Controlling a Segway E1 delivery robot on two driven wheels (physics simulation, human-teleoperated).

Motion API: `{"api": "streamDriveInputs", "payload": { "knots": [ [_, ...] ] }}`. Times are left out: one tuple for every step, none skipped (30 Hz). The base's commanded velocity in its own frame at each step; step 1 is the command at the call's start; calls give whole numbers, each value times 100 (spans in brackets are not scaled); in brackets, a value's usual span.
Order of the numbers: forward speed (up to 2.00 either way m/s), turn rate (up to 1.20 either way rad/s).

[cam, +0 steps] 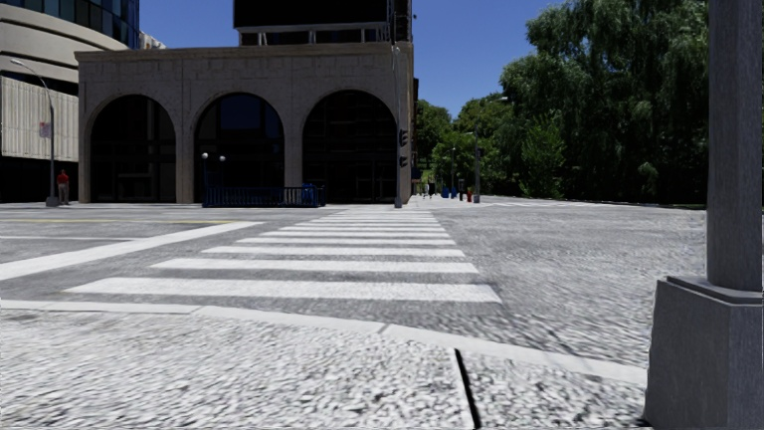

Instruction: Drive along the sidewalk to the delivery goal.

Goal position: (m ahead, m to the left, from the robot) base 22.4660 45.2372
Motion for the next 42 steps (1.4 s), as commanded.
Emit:
{"api": "streamDriveInputs", "payload": {
  "knots": [
    [200,0],
    [200,0],
    [200,0],
    [200,0],
    [200,0],
    [200,0],
    [200,0],
    [200,0],
    [200,0],
    [200,0],
    [200,0],
    [200,0],
    [200,0],
    [200,0],
    [200,0],
    [200,0],
    [200,0],
    [200,0],
    [200,0],
    [200,0],
    [200,0],
    [200,0],
    [200,0],
    [200,0],
    [200,0],
    [200,0],
    [196,0],
    [196,0],
    [179,0],
    [165,0],
    [165,0],
    [157,0],
    [148,0],
    [141,0],
    [141,0],
    [140,0],
    [139,0],
    [139,0],
    [139,0],
    [139,0],
    [139,0],
    [139,0]
  ]
}}
